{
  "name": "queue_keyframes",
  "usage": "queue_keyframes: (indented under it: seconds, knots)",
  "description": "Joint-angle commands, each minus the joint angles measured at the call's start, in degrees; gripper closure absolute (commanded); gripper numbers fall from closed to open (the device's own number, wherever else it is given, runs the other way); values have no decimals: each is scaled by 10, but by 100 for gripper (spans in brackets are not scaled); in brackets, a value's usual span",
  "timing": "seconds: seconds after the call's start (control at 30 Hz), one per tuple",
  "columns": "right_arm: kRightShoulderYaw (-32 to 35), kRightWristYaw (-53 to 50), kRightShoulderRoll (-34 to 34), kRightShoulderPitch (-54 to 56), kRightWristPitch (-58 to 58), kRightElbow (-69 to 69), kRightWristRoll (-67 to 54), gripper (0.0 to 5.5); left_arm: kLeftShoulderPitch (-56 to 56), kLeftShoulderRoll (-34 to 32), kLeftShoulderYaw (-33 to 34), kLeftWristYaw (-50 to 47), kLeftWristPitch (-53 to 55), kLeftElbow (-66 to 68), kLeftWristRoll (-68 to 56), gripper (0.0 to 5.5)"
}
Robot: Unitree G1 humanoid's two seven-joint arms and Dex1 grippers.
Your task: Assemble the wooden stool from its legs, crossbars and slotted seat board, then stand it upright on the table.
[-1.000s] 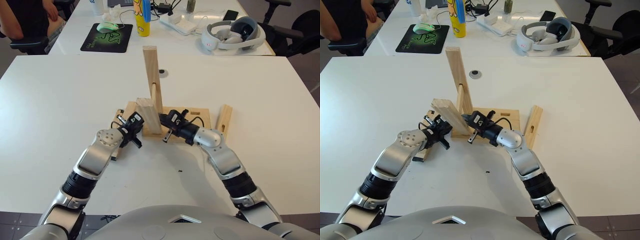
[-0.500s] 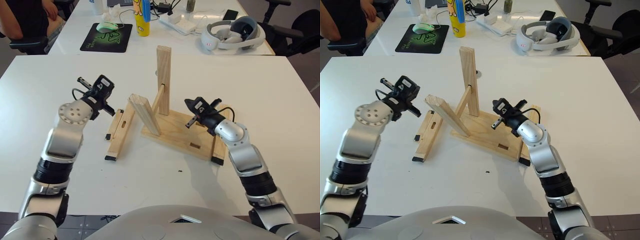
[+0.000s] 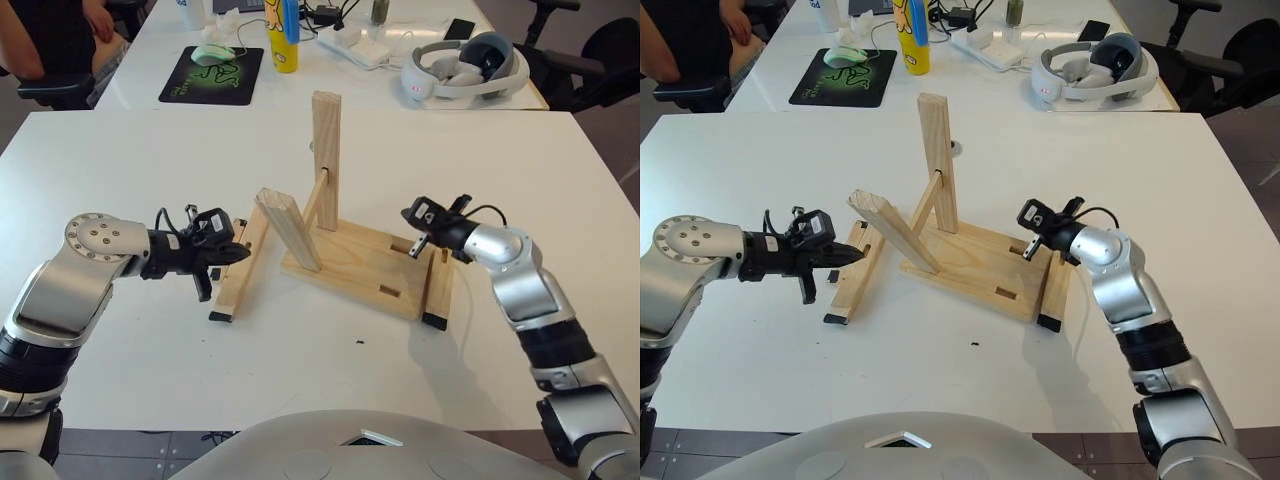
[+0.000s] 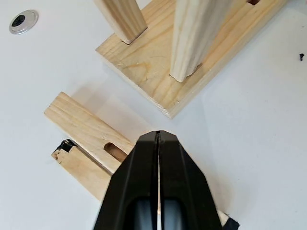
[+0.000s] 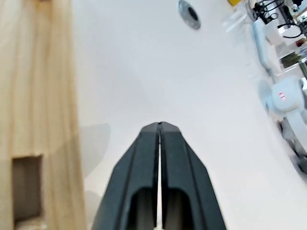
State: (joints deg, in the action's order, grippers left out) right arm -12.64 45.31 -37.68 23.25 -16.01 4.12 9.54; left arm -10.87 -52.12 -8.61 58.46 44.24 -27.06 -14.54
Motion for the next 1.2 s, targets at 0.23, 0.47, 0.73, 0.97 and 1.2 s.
queue_keyframes:
  seconds: [0.23, 0.47, 0.73, 0.97, 1.2]
  knots:
    - [-52, 248, -67, 140, 70, 188, -17, 550, -12, 88, -188, -95, -1, -48, 89, 549]
    - [-59, 261, -62, 142, 82, 215, -2, 550, -8, 77, -245, -113, -9, -27, 158, 549]
    - [-67, 267, -44, 149, 83, 223, 2, 550, -28, 89, -298, -125, -25, 20, 245, 549]
    - [-76, 303, -32, 138, 59, 200, -9, 550, -47, 126, -312, -141, -18, 53, 289, 549]
    - [-70, 336, -32, 104, -9, 141, -44, 550, -46, 141, -302, -149, -7, 64, 310, 549]
